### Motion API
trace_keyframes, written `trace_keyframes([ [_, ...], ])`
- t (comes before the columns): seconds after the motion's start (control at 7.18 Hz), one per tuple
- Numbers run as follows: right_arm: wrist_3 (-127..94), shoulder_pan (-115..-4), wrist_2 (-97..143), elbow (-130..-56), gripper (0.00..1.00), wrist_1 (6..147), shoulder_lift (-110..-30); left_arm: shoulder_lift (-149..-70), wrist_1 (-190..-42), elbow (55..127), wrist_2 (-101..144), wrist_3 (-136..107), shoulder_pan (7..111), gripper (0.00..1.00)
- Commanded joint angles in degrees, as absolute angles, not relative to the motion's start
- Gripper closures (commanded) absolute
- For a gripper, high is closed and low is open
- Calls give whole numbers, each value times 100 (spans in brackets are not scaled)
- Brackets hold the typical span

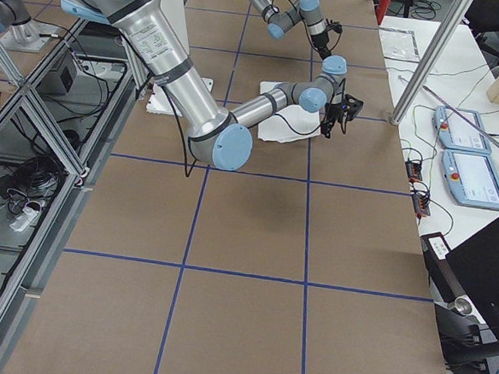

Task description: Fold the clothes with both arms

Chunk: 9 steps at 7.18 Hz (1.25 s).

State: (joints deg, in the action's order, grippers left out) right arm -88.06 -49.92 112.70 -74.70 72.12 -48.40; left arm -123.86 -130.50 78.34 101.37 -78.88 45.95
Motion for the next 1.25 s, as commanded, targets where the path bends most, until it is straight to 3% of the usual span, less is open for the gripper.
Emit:
trace_keyframes([
  [0.0,-7558,-5578,11916,-7863,0,7207,-5523,-12070,-13052,7935,11096,-6564,5253,34],
  [0.14,-6358,-5981,12135,-8223,0,7251,-6076,-11867,-13026,8076,11597,-5730,5708,34],
  [0.42,-4438,-7009,13057,-8262,0,7504,-6660,-11174,-12999,8462,12363,-4349,6395,34],
  [0.84,-1390,-8118,13210,-8262,0,8977,-7022,-10365,-12842,8429,13217,-1888,7581,34],
  [1.11,-380,-8489,13210,-8279,0,9220,-7407,-10213,-11836,8394,13166,-244,8223,33],
])
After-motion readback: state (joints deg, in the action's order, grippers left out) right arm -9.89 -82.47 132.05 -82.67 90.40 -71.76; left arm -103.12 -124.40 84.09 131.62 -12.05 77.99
